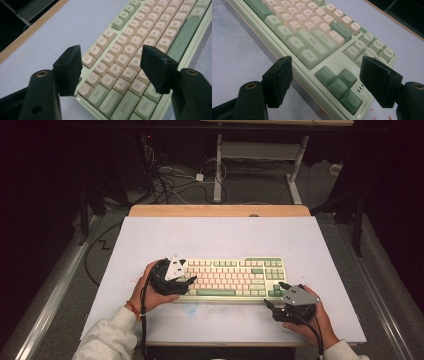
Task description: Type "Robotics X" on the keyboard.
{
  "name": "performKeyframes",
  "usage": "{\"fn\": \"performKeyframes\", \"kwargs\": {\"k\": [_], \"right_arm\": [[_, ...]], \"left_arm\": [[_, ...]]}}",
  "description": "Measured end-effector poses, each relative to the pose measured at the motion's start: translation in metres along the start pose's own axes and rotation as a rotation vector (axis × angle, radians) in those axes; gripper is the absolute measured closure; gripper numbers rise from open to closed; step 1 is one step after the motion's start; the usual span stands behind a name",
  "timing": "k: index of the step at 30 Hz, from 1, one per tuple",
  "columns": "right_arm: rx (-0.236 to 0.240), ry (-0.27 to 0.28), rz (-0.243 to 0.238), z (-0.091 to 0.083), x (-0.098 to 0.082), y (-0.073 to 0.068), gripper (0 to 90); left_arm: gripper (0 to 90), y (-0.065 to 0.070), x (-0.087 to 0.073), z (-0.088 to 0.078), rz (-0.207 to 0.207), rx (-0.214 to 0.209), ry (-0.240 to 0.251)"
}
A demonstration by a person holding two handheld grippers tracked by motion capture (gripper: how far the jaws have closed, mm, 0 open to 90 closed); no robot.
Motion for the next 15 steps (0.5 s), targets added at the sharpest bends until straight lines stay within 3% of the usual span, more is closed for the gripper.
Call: {"fn": "performKeyframes", "kwargs": {"k": [5,15], "right_arm": [[-0.009,-0.002,0.003,0.001,0.0,0.001,26.7],[-0.01,0.005,0.02,0.001,0.001,0.001,27.0]], "left_arm": [[21.8,-0.002,-0.005,-0.005,0.006,0.02,0.023],[19.6,-0.006,-0.025,-0.016,0.029,0.074,-0.001]]}}
Point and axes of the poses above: each handheld gripper's, and its own axes: z roughly forward along the jaws, x roughly out of its top, y roughly to its right, the point moved 7 cm from there along z, roughly forward along the jaws, and after that the axes turned 6 degrees about -z, right-handed, at the moved point
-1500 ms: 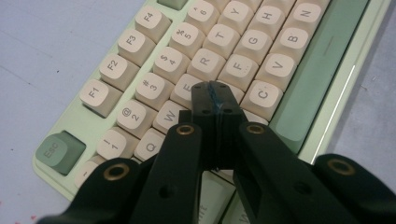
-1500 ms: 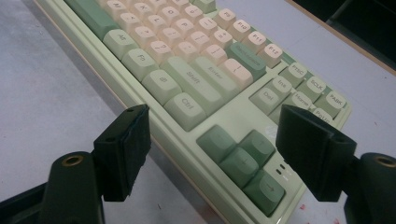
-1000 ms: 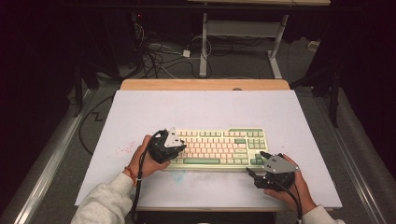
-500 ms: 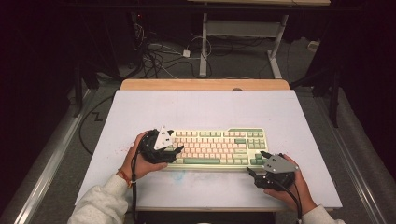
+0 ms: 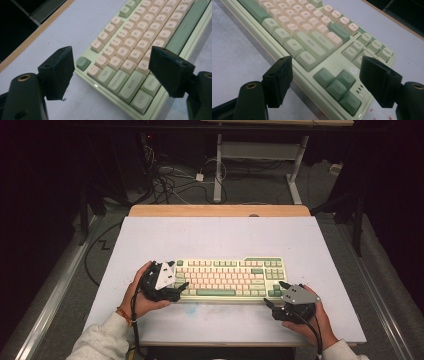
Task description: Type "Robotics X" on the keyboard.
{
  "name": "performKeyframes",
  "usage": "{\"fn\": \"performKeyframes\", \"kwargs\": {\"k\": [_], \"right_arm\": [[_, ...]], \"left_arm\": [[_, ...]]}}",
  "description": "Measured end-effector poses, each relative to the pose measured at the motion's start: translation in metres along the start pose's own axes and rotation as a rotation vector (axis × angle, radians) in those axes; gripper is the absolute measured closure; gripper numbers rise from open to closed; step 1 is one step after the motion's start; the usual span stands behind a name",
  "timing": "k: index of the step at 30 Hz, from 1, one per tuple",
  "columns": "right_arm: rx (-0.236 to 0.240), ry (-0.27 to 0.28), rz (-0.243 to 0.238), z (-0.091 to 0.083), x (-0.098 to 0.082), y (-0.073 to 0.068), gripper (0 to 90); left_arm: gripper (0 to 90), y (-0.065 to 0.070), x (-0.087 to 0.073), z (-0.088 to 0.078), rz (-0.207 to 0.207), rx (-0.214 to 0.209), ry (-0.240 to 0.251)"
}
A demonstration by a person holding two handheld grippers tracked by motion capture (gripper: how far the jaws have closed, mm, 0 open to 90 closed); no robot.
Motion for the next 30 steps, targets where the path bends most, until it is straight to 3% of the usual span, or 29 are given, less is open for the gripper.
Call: {"fn": "performKeyframes", "kwargs": {"k": [6,10,15,24,30], "right_arm": [[0.002,0.006,0.005,0.0,0.002,-0.001,27.0],[0.005,0.003,-0.001,0.001,0.003,-0.003,27.1],[0.004,0.006,0.0,0.0,0.003,-0.003,27.1],[0.005,0.007,-0.002,0.0,0.003,-0.003,27.1],[0.009,0.007,-0.006,0.0,0.004,-0.004,27.0]], "left_arm": [[20.5,0.0,-0.012,-0.007,-0.044,-0.021,0.005],[34.5,0.007,-0.007,-0.01,-0.078,-0.097,0.042],[50.5,0.022,-0.006,-0.003,-0.046,-0.144,0.005],[84.5,0.036,0.005,0.007,-0.033,-0.225,-0.03],[87.7,0.047,0.017,0.019,0.015,-0.242,-0.055]]}}
Point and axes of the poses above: each handheld gripper's, and its own axes: z roughly forward along the jaws, x roughly out of its top, y roughly to its right, the point moved 7 cm from there along z, roughly forward along the jaws, and after that the axes turned 6 degrees about -z, right-handed, at the moved point
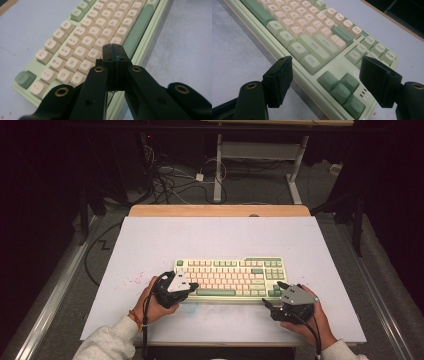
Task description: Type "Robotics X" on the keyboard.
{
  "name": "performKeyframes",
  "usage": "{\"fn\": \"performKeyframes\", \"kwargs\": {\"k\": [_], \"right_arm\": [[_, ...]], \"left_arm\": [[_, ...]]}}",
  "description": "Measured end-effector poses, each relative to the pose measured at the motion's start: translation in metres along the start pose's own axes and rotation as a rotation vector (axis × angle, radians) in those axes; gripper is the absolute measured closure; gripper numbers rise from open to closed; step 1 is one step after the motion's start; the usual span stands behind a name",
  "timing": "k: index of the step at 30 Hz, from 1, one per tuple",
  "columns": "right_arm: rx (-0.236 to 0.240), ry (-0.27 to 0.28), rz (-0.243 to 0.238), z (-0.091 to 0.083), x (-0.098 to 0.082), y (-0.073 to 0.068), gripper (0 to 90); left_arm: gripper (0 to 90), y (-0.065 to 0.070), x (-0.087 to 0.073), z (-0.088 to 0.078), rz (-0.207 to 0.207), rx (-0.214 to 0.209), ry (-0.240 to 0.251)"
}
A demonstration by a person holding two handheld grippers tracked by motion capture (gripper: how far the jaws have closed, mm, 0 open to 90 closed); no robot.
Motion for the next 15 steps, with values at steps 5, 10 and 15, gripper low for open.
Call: {"fn": "performKeyframes", "kwargs": {"k": [5,10,15], "right_arm": [[0.004,-0.004,-0.002,0.001,-0.001,0.0,27.0],[0.007,-0.005,-0.006,0.001,-0.001,-0.001,27.0],[0.009,-0.004,-0.008,0.001,-0.001,-0.001,27.0]], "left_arm": [[87.7,0.004,0.007,0.011,0.012,-0.029,-0.023],[87.7,0.008,0.011,0.022,0.024,-0.045,-0.051],[87.6,0.011,0.016,0.03,0.03,-0.059,-0.063]]}}
Point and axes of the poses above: each handheld gripper's, and its own axes: z roughly forward along the jaws, x roughly out of its top, y roughly to its right, the point moved 7 cm from there along z, roughly forward along the jaws, and after that the axes turned 6 degrees about -z, right-handed, at the moved point
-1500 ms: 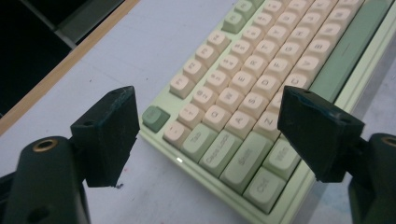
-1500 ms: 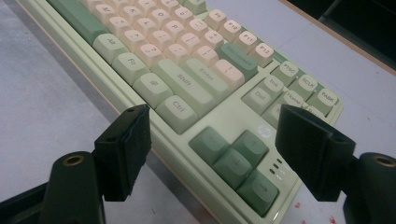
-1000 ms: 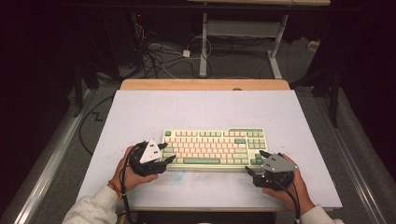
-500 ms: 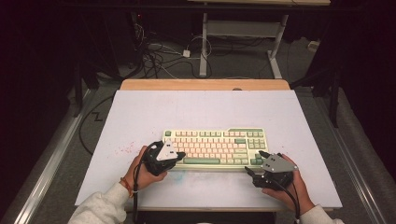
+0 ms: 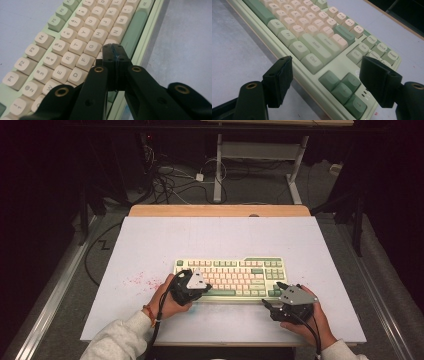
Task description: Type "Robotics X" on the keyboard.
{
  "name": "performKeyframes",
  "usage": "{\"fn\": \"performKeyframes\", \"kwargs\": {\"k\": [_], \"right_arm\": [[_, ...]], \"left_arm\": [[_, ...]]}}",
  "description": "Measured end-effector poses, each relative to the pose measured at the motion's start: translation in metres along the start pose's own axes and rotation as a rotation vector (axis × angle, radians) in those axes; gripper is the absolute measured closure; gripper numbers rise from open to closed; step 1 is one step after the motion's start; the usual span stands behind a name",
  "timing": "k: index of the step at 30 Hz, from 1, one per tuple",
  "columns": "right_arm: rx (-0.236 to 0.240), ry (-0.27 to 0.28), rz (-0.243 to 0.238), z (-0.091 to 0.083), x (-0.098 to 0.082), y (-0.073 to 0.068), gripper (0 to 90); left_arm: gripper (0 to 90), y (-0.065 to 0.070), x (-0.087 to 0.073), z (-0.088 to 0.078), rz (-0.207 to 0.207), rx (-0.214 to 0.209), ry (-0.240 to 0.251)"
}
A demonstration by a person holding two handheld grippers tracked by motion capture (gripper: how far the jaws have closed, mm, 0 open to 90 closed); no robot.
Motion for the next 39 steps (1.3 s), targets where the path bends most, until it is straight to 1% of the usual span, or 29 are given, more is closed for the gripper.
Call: {"fn": "performKeyframes", "kwargs": {"k": [6,11,14,20,24,25,28,30,33,36,37,38,39], "right_arm": [[0.001,-0.001,-0.001,0.0,-0.001,0.0,27.0],[0.002,-0.003,-0.001,0.0,-0.001,0.0,27.0],[0.002,-0.003,-0.003,0.0,-0.001,0.0,27.0],[0.004,-0.006,-0.003,0.001,-0.001,-0.001,27.0],[0.007,-0.01,-0.006,0.001,-0.001,-0.001,27.0],[0.008,-0.01,-0.006,0.001,-0.001,-0.001,27.1],[0.009,-0.01,-0.007,0.001,-0.001,-0.001,27.0],[0.009,-0.011,-0.007,0.001,-0.001,-0.002,27.0],[0.009,-0.011,-0.008,0.001,-0.001,-0.002,27.1],[0.012,-0.013,-0.006,0.001,-0.002,-0.002,27.0],[0.014,-0.015,-0.007,0.001,-0.002,-0.002,27.0],[0.016,-0.016,-0.012,0.002,-0.002,-0.002,27.0],[0.017,-0.017,-0.015,0.002,-0.002,-0.003,27.0]], "left_arm": [[87.6,0.003,0.004,0.006,0.017,-0.014,-0.015],[87.5,0.006,0.007,0.01,0.034,-0.019,-0.026],[87.4,0.007,0.008,0.011,0.037,-0.021,-0.026],[87.0,0.007,0.009,0.011,0.038,-0.019,-0.026],[87.0,0.006,0.009,0.011,0.047,-0.013,-0.029],[87.0,0.006,0.009,0.01,0.047,-0.019,-0.029],[86.9,0.006,0.009,0.009,0.047,-0.017,-0.027],[87.0,0.006,0.009,0.01,0.053,-0.016,-0.036],[86.7,0.006,0.008,0.011,0.05,-0.017,-0.037],[87.3,0.006,0.006,0.012,0.063,-0.009,-0.055],[87.5,0.006,0.005,0.014,0.074,0.001,-0.052],[87.5,0.005,0.004,0.014,0.061,-0.002,-0.041],[87.5,0.004,0.004,0.014,0.057,-0.002,-0.043]]}}
Point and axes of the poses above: each handheld gripper's, and its own axes: z roughly forward along the jaws, x roughly out of its top, y roughly to its right, the point moved 7 cm from there along z, roughly forward along the jaws, and after that the axes turned 6 degrees about -z, right-handed, at the moved point
